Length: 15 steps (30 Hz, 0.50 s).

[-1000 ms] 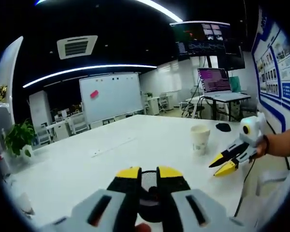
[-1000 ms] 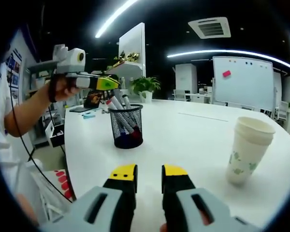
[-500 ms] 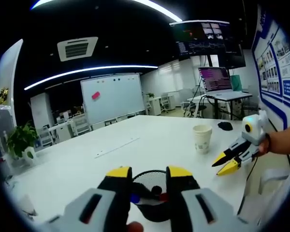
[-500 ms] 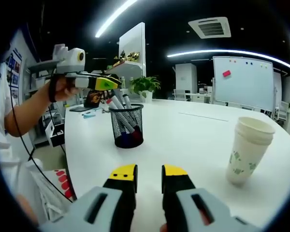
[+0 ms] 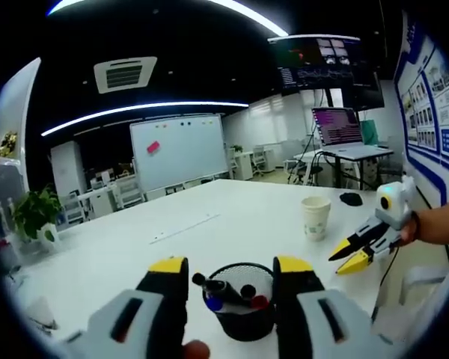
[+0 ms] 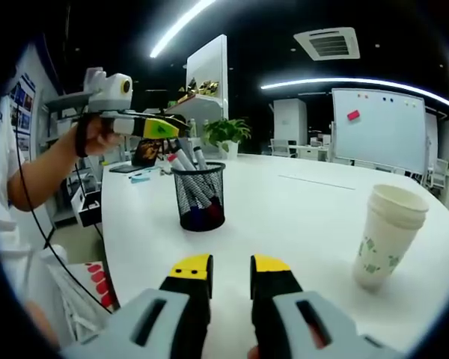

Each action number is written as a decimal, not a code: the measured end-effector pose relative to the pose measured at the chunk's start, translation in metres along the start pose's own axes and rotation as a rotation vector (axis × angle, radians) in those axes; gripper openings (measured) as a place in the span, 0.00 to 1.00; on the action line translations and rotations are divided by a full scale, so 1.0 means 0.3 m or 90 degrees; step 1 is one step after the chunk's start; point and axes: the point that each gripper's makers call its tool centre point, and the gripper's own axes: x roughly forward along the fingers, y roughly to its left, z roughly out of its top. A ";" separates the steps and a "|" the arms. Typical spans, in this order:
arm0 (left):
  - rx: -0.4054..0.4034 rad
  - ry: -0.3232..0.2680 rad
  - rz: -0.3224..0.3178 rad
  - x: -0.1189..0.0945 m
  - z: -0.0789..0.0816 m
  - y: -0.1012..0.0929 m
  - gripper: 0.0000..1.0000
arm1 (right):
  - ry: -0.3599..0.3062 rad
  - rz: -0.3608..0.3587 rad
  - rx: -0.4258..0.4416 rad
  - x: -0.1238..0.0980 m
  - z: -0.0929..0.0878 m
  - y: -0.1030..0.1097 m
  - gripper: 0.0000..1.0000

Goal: Place the scattered laser pointers and whiteboard markers into the pen holder and stack the scattered paper cups together

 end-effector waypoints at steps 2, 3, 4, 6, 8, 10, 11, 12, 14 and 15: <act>-0.002 -0.006 0.004 -0.009 0.008 0.004 0.46 | 0.001 0.001 -0.003 0.001 -0.001 0.003 0.19; -0.002 -0.008 0.006 -0.013 0.010 0.006 0.46 | 0.002 0.003 -0.005 0.001 -0.003 0.004 0.19; -0.001 -0.009 0.006 -0.015 0.012 0.007 0.46 | 0.004 0.004 -0.006 0.001 -0.005 0.005 0.19; -0.001 -0.011 0.007 -0.020 0.011 0.012 0.46 | 0.005 0.004 -0.006 0.002 -0.007 0.005 0.19; -0.002 -0.011 0.007 -0.023 0.008 0.013 0.46 | 0.004 0.004 -0.006 0.002 -0.006 0.005 0.19; -0.003 -0.011 0.009 -0.029 0.005 0.015 0.46 | 0.003 0.004 -0.006 0.002 -0.003 0.005 0.19; -0.004 -0.011 0.009 -0.030 0.003 0.017 0.46 | 0.002 0.004 -0.006 0.002 -0.001 0.004 0.19; -0.004 -0.011 0.010 -0.032 0.001 0.018 0.47 | 0.001 0.004 -0.005 0.002 0.000 0.004 0.19; -0.001 -0.009 0.012 -0.035 -0.001 0.019 0.47 | 0.001 0.004 -0.005 0.003 0.000 0.003 0.19; 0.000 -0.009 0.014 -0.037 0.000 0.014 0.47 | 0.001 0.004 -0.005 0.003 -0.001 0.004 0.19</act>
